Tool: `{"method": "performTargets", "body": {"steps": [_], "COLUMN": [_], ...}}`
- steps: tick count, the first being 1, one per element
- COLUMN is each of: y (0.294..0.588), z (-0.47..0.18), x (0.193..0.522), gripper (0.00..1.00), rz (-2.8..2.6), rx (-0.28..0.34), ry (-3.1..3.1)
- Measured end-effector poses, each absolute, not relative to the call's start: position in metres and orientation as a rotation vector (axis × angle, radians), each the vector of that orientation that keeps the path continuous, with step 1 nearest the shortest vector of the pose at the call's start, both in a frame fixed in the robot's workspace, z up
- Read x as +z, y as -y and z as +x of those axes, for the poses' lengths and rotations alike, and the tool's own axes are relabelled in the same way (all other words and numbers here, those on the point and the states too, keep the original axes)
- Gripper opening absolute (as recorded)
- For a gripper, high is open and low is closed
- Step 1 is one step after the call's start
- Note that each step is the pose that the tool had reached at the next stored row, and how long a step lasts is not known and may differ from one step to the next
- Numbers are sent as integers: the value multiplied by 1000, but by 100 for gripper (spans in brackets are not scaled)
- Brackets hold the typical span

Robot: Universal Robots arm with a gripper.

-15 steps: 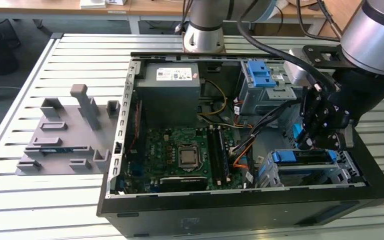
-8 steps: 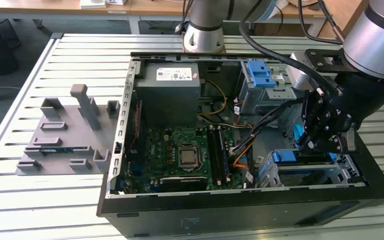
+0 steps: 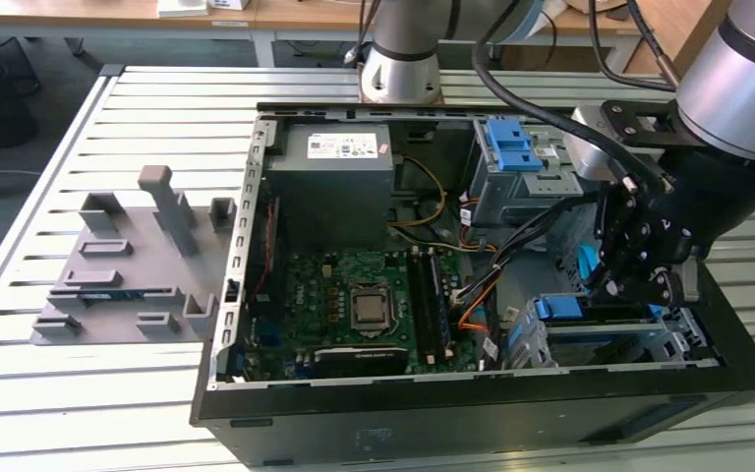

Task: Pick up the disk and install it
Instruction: 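Insert the second disk wire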

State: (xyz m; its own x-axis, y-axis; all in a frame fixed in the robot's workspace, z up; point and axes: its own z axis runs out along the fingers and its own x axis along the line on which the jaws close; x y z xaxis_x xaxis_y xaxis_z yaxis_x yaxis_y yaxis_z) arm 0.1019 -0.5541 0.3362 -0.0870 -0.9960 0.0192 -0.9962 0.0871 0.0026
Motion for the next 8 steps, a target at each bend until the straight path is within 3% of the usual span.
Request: {"method": "performTargets", "body": {"steps": [8], "y": [554], "z": [105], "x": [334], "gripper": [16], "rz": [2099], "rx": [17], "ry": [2315]}}
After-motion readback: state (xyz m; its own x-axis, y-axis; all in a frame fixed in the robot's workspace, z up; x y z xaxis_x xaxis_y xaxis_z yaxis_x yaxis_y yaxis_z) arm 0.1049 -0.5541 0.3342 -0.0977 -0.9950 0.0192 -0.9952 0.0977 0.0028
